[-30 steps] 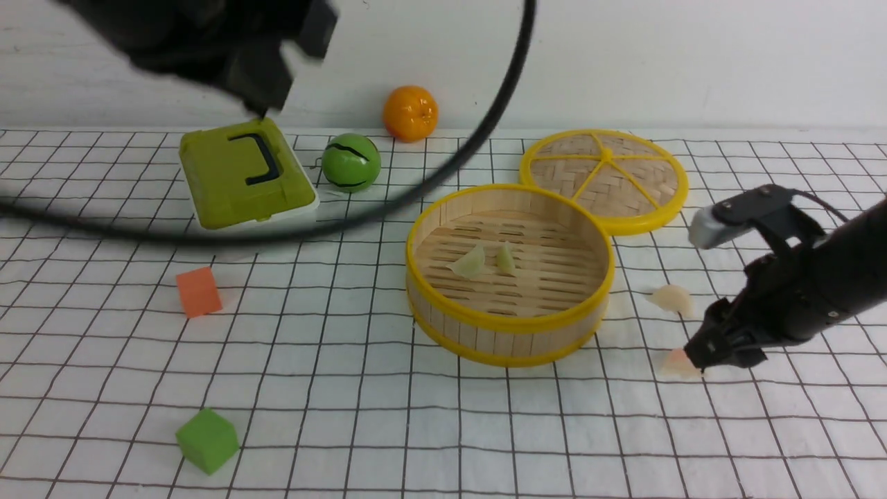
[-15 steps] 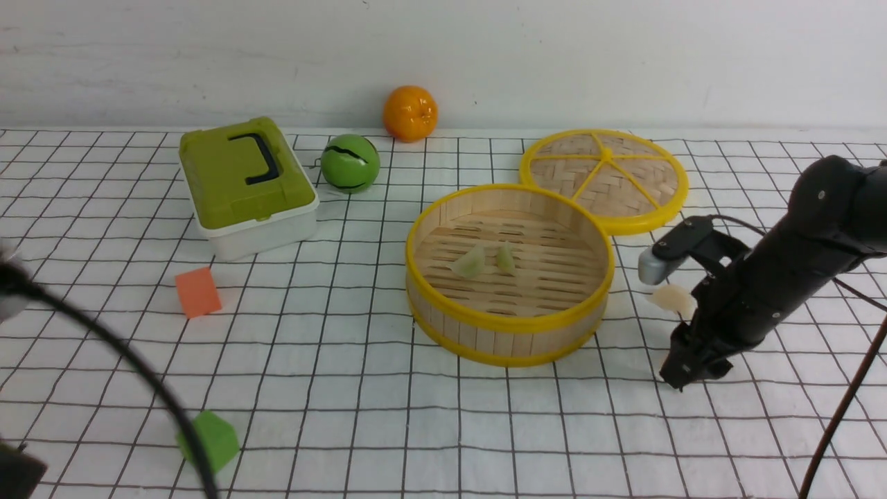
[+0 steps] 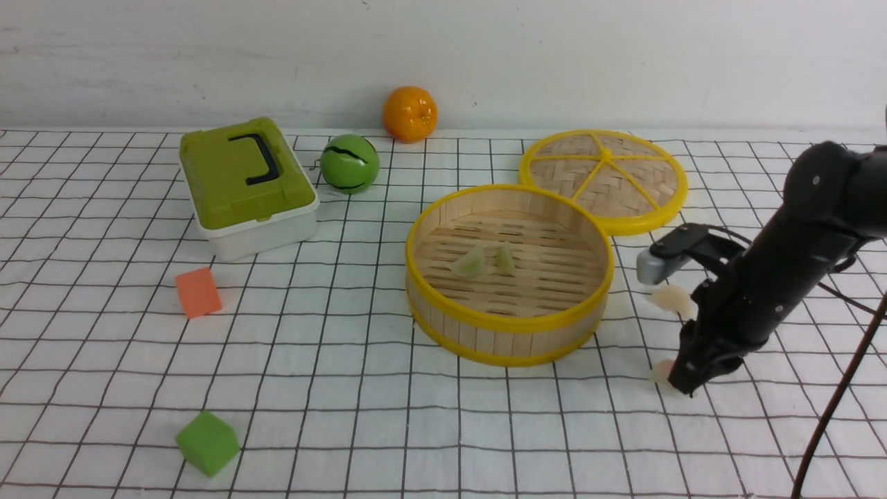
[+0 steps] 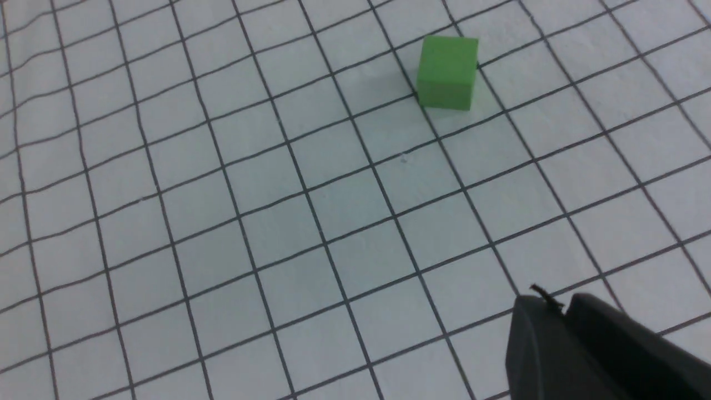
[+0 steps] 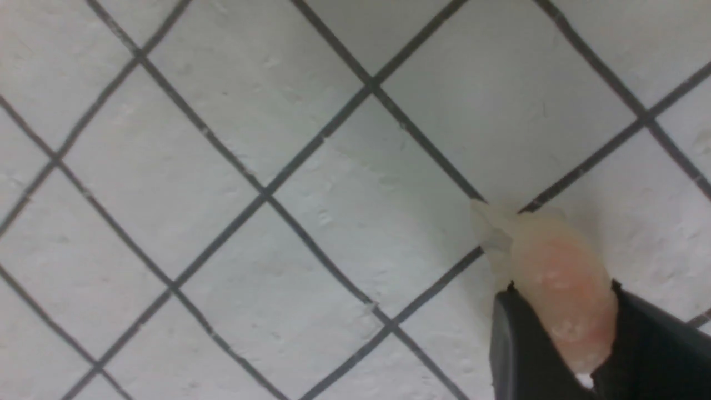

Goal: Put the dumplings into the steamer on the table with the white tablecloth.
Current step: 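Reach for and grasp a dumpling lying on the table beside the steamer, then place the dumpling in the bamboo steamer basket with the right gripper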

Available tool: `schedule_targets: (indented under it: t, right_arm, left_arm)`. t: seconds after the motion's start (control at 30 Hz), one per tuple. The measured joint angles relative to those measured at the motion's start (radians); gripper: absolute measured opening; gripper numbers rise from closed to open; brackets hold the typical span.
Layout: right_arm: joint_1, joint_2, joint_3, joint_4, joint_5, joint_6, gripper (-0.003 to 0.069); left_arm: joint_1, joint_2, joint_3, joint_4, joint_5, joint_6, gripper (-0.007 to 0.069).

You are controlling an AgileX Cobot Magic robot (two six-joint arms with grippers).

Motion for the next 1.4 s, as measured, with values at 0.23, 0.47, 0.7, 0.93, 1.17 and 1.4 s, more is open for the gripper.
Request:
schedule_targets:
  t: [0.23, 0.47, 0.7, 0.93, 1.17, 1.4]
  right_arm:
    - [0.01, -0.002, -0.195, 0.013, 0.213, 0.208, 0.0171]
    - [0.111, -0.031, -0.303, 0.17, 0.162, 0.244, 0.0171]
    - [0.232, 0.079, -0.306, 0.211, -0.275, 0.245, 0.0171]
    - [0.209, 0.152, -0.305, 0.24, -0.386, 0.309, 0.0171]
    - [0.199, 0.209, -0.307, 0.252, -0.411, 0.432, 0.0176]
    - [0.196, 0.199, -0.308, 0.252, -0.398, 0.478, 0.034]
  left_arm:
    - [0.0, -0.105, 0.153, 0.048, -0.095, -0.098, 0.0057]
    - [0.0, -0.299, 0.249, 0.06, -0.267, -0.102, 0.0058]
    - [0.0, -0.397, 0.306, 0.114, -0.293, -0.113, 0.0063]
    - [0.0, -0.401, 0.306, 0.127, -0.302, -0.132, 0.0069]
    - [0.0, -0.402, 0.306, 0.133, -0.306, -0.132, 0.0076]
    - [0.0, -0.402, 0.306, 0.134, -0.307, -0.135, 0.0082]
